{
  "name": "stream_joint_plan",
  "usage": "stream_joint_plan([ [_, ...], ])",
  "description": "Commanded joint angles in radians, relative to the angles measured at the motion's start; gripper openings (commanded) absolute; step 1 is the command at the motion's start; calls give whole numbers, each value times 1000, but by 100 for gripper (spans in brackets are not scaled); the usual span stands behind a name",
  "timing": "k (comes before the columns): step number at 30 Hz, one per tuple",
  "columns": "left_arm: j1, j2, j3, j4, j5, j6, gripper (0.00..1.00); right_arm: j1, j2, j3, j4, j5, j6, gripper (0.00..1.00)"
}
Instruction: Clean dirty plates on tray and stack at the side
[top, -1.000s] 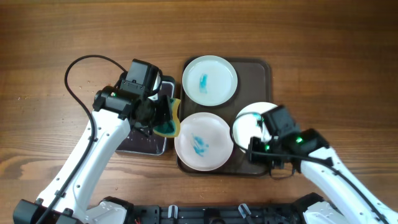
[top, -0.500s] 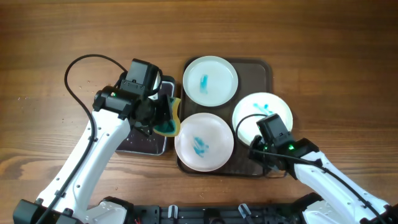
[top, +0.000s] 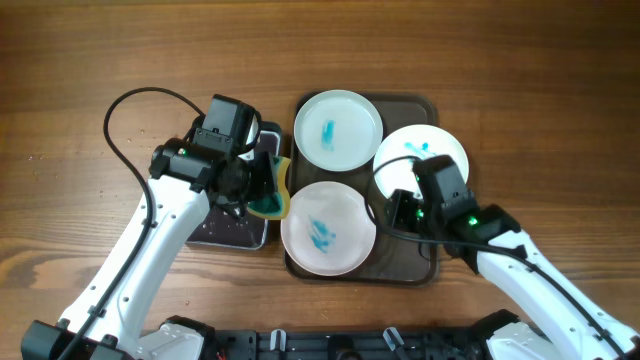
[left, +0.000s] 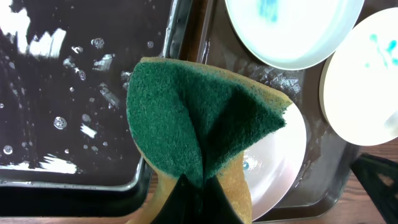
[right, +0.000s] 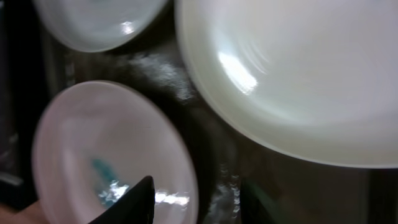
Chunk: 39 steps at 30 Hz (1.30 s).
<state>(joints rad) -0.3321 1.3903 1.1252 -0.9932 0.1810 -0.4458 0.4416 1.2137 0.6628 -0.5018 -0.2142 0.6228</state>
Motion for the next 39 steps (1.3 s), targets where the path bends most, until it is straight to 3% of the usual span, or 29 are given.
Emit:
stream_joint_plan([
  [1, -4, 1, 8, 7, -3, 24, 4, 0, 15, 33, -53, -186, -126, 38],
  [6, -4, 1, 8, 6, -3, 24, 4, 0, 106, -22, -39, -182, -131, 37],
  [12, -4, 1, 8, 10, -3, 24, 4, 14, 311, -37, 121, -201, -151, 37],
  [15, -4, 1, 8, 8, -3, 24, 4, 19, 364, -37, 161, -198, -150, 28],
  [17, -4, 1, 8, 8, -2, 24, 4, 19, 367, -35, 161, -164, -142, 15],
  [20, -5, 1, 8, 9, 4, 23, 4, 19, 347, -18, 104, -51, -60, 4],
  [26, -6, 1, 8, 38, 13, 19, 4, 19, 270, 23, -31, 143, 90, 4],
  [33, -84, 14, 6, 111, 12, -12, 4, 19, 202, 27, -42, 141, 4, 4],
  [39, -211, 129, -12, 231, 8, -66, 4, 19, 203, 27, -36, 137, -23, 4],
])
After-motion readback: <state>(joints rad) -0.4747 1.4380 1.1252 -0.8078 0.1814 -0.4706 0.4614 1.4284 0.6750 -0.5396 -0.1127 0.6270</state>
